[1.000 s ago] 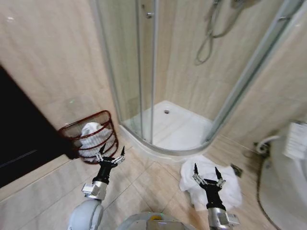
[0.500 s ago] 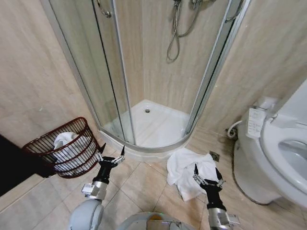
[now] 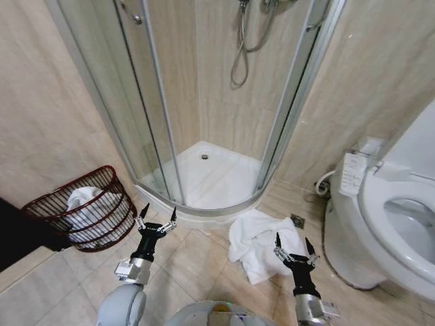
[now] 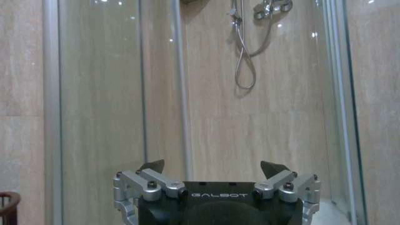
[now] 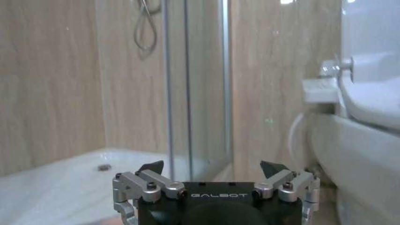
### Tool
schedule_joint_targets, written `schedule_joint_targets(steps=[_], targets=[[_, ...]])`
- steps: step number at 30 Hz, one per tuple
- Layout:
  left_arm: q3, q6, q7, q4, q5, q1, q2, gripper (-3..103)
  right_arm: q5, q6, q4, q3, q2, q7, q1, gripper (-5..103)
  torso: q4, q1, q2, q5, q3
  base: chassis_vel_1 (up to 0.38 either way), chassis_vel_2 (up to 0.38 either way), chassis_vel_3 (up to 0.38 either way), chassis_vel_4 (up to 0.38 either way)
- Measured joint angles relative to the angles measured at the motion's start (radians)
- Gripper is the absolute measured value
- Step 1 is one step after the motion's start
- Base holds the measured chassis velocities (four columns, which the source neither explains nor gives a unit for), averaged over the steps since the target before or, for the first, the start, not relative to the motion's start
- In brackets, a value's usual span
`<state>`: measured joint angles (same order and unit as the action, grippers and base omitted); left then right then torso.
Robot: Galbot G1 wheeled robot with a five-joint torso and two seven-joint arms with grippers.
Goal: Discard the used towel into the hamper.
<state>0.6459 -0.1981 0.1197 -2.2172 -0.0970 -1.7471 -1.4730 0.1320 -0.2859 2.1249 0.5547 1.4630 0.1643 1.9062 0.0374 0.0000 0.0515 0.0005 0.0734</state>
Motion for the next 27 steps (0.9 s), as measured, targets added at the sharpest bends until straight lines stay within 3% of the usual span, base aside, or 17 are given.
schedule_joint_targets(steps=[4, 8, 9, 13, 14, 17, 22, 27], targets=[[-0.001, -0.004, 0.000, 0.003, -0.001, -0.006, -0.002, 100, 0.074, 0.053, -0.059, 0.038, -0.015, -0.061, -0.033, 100, 0.0001, 0.000, 0.000, 0.0001, 0.000, -0.041, -0.041, 0.060, 0.032], [-0.002, -0.011, 0.000, 0.008, -0.001, -0.009, -0.005, 100, 0.150, 0.175, -0.154, 0.104, -0.043, -0.220, -0.094, 100, 0.0000, 0.000, 0.000, -0.0005, 0.000, 0.016, 0.018, -0.032, -0.020], [-0.002, -0.011, 0.000, 0.008, -0.001, -0.009, -0.005, 100, 0.150, 0.175, -0.154, 0.104, -0.043, -0.220, -0.094, 100, 0.0000, 0.000, 0.000, -0.0005, 0.000, 0.018, 0.036, -0.071, -0.042], [-0.003, -0.015, 0.000, 0.010, -0.001, -0.008, -0.012, 100, 0.186, 0.377, -0.255, 0.151, -0.040, -0.317, -0.210, 100, 0.0000, 0.000, 0.000, -0.0003, 0.000, 0.008, 0.008, -0.018, -0.010], [-0.003, -0.015, 0.000, 0.010, -0.001, -0.008, -0.012, 100, 0.186, 0.377, -0.255, 0.151, -0.040, -0.317, -0.210, 100, 0.0000, 0.000, 0.000, -0.0003, 0.000, 0.000, 0.000, 0.000, 0.000], [-0.002, -0.017, 0.000, 0.010, -0.002, -0.007, -0.016, 100, 0.175, 0.489, -0.358, 0.177, -0.065, -0.410, -0.318, 100, 0.0000, 0.000, 0.000, -0.0003, 0.000, 0.000, 0.000, 0.000, 0.000], [-0.002, -0.021, 0.005, 0.010, -0.019, -0.006, -0.018, 100, 0.120, 0.529, -0.476, 0.166, -0.088, -0.470, -0.428, 100, 0.0002, 0.000, 0.000, -0.0003, 0.000, 0.000, 0.000, 0.000, 0.000], [0.006, -0.022, 0.009, 0.006, -0.037, -0.002, -0.012, 100, 0.091, 0.544, -0.552, 0.115, -0.110, -0.477, -0.492, 100, 0.0001, 0.000, 0.000, -0.0004, 0.000, 0.000, 0.000, 0.000, 0.000]])
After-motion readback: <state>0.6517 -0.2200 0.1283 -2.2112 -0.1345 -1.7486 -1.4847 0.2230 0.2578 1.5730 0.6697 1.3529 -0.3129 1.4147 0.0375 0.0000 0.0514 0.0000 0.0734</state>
